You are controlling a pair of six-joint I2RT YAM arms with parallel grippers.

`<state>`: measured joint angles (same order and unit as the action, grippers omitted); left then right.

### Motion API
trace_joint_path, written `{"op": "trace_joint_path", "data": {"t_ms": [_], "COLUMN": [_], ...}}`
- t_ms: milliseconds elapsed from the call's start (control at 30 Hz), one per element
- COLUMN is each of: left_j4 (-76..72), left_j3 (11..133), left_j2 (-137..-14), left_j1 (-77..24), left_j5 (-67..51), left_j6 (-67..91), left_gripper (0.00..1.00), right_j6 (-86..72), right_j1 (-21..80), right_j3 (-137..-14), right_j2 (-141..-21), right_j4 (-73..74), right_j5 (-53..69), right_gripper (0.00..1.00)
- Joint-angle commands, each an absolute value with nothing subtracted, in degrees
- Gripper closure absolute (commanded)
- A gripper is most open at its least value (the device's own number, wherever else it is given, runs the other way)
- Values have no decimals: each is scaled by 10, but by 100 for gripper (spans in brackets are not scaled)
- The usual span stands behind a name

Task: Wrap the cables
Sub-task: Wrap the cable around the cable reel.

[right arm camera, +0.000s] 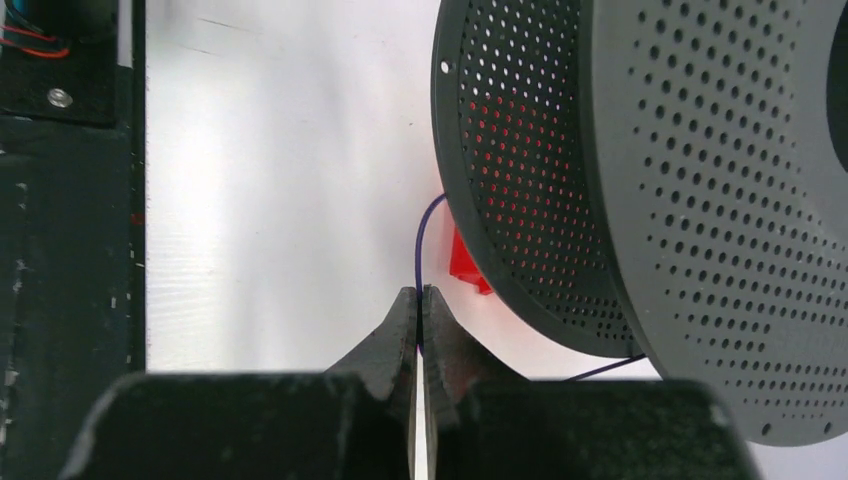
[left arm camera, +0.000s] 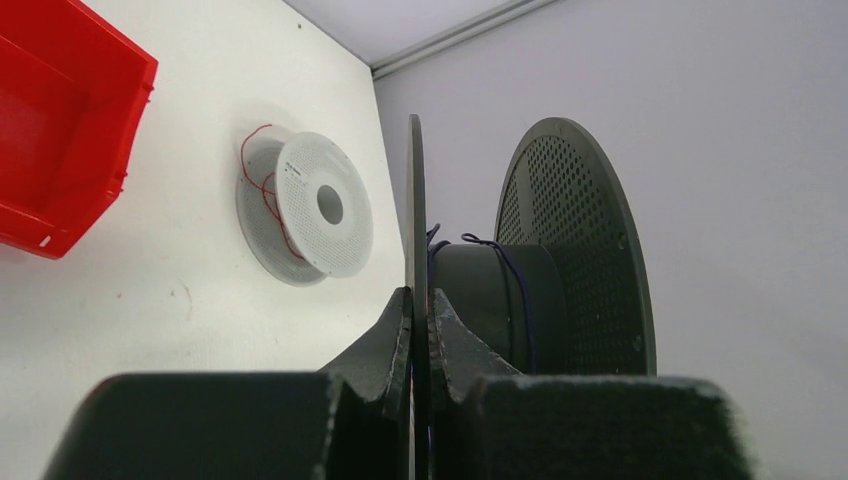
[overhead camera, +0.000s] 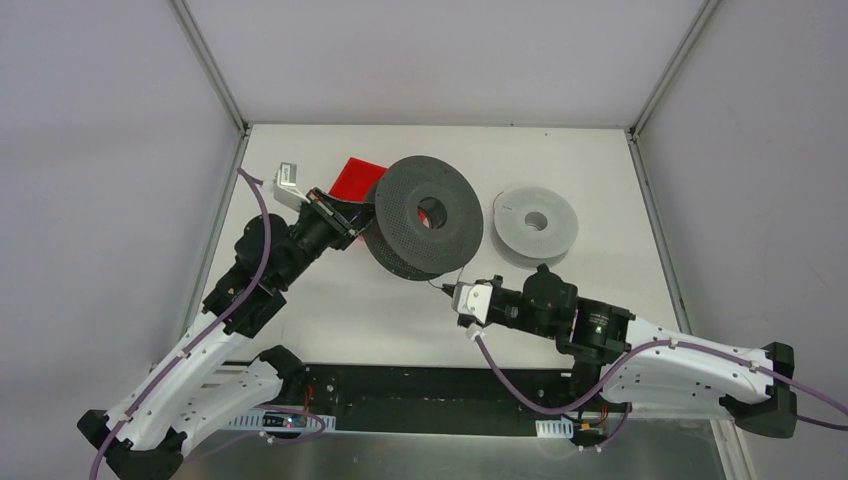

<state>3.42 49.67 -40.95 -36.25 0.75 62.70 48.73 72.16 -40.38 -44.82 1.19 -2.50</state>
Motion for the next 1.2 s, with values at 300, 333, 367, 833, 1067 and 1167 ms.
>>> {"op": "trace_joint_path", "data": {"t_ms": [300,333,367,833,1067,1167], "left_j4": [-20,-19,-17,-19,-14,-23], "left_j3": [513,513,513,494,490,486], "left_j2": [-416,-417,-417,-442,-450,-461], "left_j1": [-355,-355,-355,-355,-356,-355], "left_j5": [45,46,46,64,65,54], "left_j6": [602,603,605,572,519,511], "left_gripper": [100,100,100,100,100,100], "right_j6": [355,344,336,331,309,306], "right_j1": [732,734,736,772,771,766], "right_j3": [-450,-452,-456,-499,-526,-534], "right_j2": [-476,-485,-493,-598,-587,-593], "right_j4": [-49,-61,-67,-141,-108,-94], "right_j5": [-60,-73,-83,-193,-215,-207], "right_gripper": [100,100,100,100,100,100]}}
